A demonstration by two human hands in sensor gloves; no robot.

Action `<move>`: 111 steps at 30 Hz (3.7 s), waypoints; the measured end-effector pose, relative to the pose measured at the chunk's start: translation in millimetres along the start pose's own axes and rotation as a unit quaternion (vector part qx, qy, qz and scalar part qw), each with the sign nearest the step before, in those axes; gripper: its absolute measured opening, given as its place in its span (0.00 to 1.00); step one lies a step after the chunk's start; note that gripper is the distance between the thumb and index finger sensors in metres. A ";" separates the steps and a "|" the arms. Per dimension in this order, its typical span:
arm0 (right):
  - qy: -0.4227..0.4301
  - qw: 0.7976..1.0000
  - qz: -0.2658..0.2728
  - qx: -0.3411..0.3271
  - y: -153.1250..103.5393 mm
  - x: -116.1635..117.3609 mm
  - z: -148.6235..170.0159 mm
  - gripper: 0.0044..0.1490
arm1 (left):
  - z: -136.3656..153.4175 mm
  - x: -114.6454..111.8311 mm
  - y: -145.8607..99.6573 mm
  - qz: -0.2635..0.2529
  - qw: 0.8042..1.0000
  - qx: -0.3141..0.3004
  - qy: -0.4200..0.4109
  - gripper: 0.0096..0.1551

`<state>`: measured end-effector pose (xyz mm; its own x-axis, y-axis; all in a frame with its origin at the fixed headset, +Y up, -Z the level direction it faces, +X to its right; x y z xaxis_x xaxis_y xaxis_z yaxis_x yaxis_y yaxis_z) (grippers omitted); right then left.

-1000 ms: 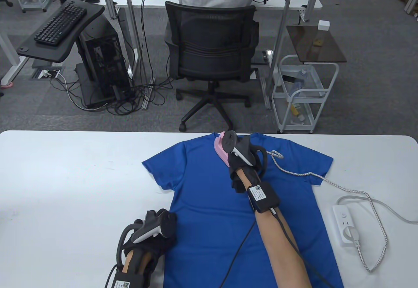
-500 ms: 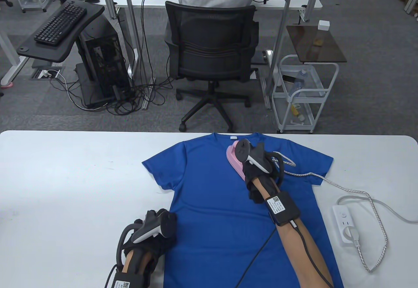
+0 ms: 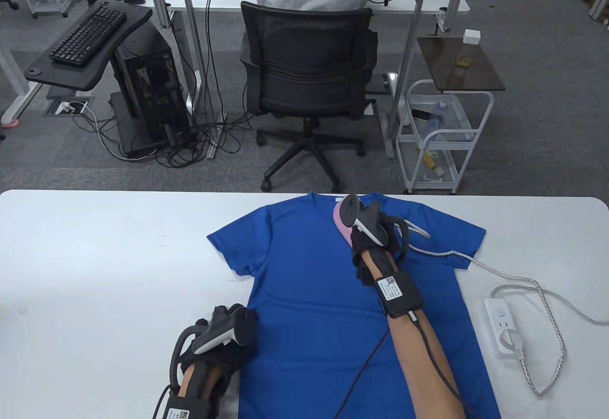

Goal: Iron t-shirt with electric iron on table

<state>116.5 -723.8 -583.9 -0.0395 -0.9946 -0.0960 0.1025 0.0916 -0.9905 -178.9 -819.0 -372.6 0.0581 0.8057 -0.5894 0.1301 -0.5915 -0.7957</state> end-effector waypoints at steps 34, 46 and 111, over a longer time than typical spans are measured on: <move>-0.027 0.999 -0.014 0.018 -2.7 -2.4 37.2 0.37 | 0.9 -0.5 -0.2 0.001 1.000 -0.001 -0.005 0.43; -0.045 0.999 -0.013 -0.002 -28.1 -6.0 62.1 0.38 | 1.0 -0.4 -0.3 0.001 1.000 0.001 -0.002 0.43; 0.071 0.981 -0.033 0.179 41.8 -7.4 164.1 0.37 | -1.2 -4.7 2.0 -0.011 0.999 0.022 0.025 0.43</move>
<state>284.2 -720.7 -608.5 -0.1940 -0.9785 -0.0703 0.4357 -0.0217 -0.8998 -177.7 -823.9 -371.2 0.1052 0.8182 -0.5652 0.0887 -0.5738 -0.8142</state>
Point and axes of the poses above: the tracker on the back of each hand, its own z axis roughly to the little-finger side, its own y axis roughly from the wrist to the fingertips, x = y × z, the point moved 2 cm from there along y, roughly from the wrist to the fingertips, and after that the axes turned 3 degrees about z, right-handed, at the moved point
